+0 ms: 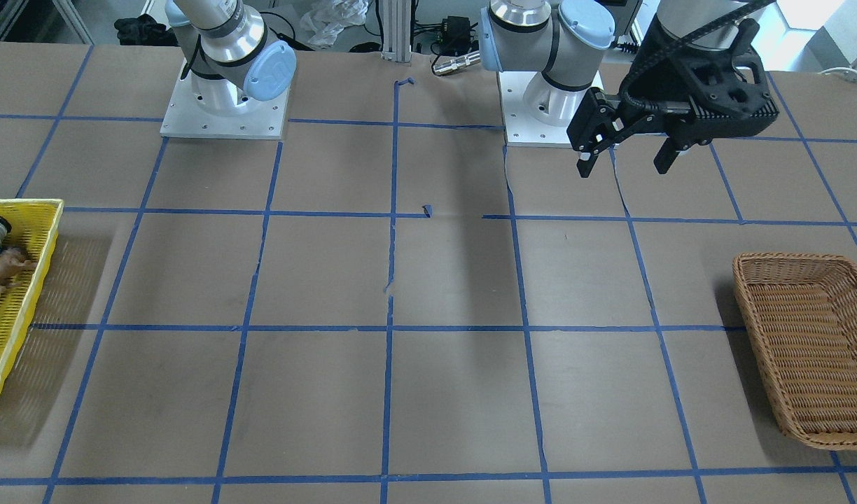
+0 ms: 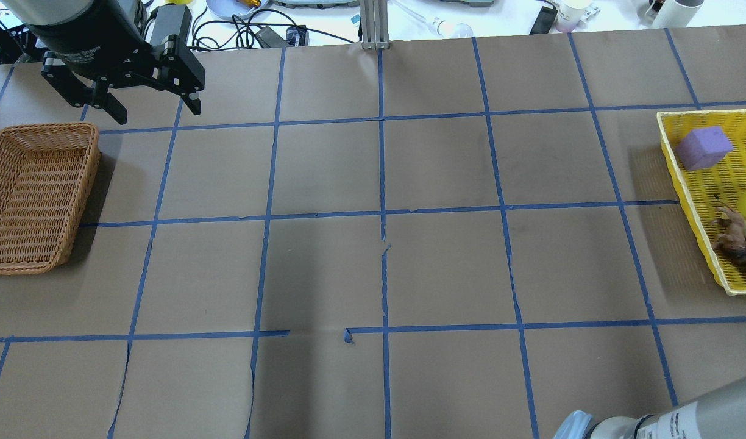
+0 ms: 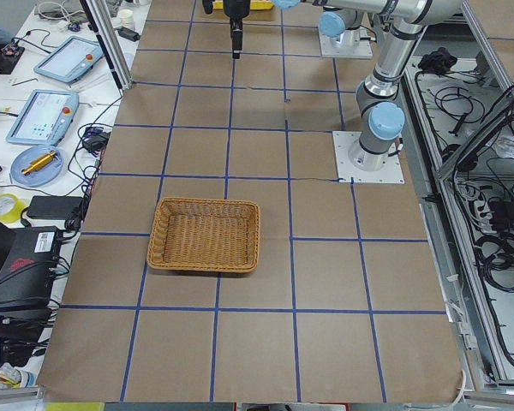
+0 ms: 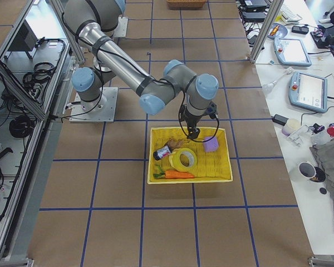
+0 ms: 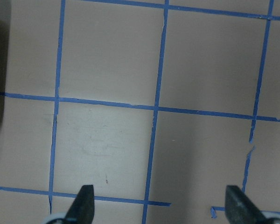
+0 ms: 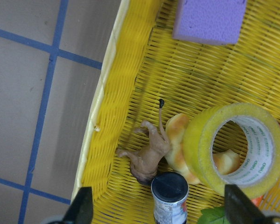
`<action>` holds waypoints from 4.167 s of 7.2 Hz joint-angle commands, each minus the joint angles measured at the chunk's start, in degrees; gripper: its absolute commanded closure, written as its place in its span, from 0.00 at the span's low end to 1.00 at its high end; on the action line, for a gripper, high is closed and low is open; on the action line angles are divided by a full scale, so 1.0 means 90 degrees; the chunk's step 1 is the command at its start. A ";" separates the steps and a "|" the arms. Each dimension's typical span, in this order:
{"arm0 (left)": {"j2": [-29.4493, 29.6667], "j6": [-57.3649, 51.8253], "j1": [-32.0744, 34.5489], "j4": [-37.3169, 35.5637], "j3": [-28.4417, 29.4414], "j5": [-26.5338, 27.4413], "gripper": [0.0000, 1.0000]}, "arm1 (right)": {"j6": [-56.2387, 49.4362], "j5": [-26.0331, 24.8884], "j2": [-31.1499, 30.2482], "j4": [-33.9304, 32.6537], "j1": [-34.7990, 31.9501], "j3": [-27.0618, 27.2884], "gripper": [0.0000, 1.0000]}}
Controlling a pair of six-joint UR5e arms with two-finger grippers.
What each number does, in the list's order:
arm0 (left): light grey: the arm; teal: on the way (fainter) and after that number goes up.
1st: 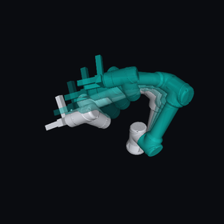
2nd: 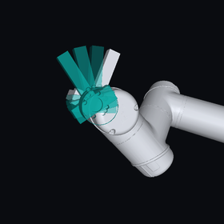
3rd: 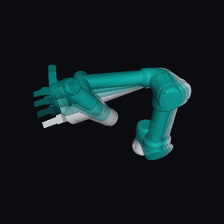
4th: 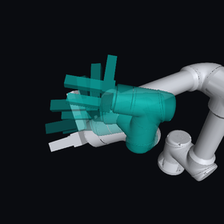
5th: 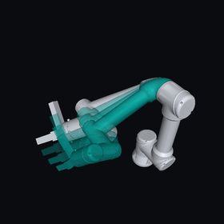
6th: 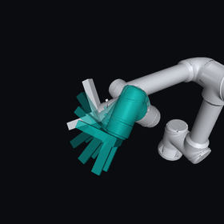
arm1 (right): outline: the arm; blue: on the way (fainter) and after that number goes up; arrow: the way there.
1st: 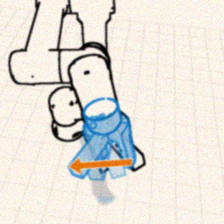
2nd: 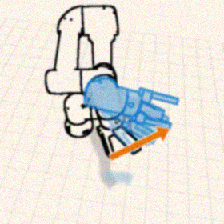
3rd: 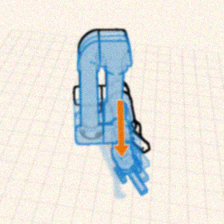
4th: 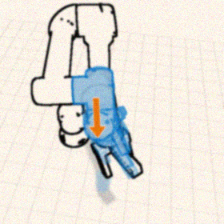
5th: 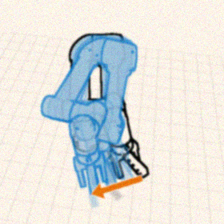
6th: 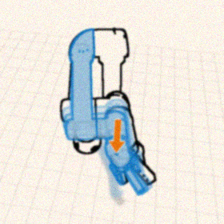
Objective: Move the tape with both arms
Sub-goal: 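Move the right gripper down into the yellow basket over the tape roll, then grasp the clear tape roll with the right gripper and lift, then carry the tape roll with the right gripper to the table center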
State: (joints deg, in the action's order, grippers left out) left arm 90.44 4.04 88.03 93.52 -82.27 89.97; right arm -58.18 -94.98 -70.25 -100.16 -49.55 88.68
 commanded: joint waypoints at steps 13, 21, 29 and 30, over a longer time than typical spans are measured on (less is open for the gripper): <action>-0.0009 -0.0010 -0.0016 0.0000 -0.0010 0.0003 0.00 | 0.0430 -0.0966 -0.0190 0.0241 -0.0282 -0.0116 1.00; -0.0009 -0.0029 -0.0006 0.0000 -0.0019 0.0003 0.00 | 0.7492 0.0220 0.0897 -0.1604 -0.5330 -0.0720 1.00; 0.0010 -0.0088 -0.0064 -0.0029 -0.0078 0.0022 0.00 | 1.0674 0.0534 0.2677 -0.2113 -0.6701 -0.2168 1.00; 0.0029 -0.0078 -0.0065 -0.0117 -0.0098 0.0003 0.00 | 1.0751 0.0544 0.2795 -0.2220 -0.6730 -0.2245 1.00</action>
State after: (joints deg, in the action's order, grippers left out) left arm 90.47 3.37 87.57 93.13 -83.03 90.10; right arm 37.59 -90.13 -46.40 -119.13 -109.69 69.26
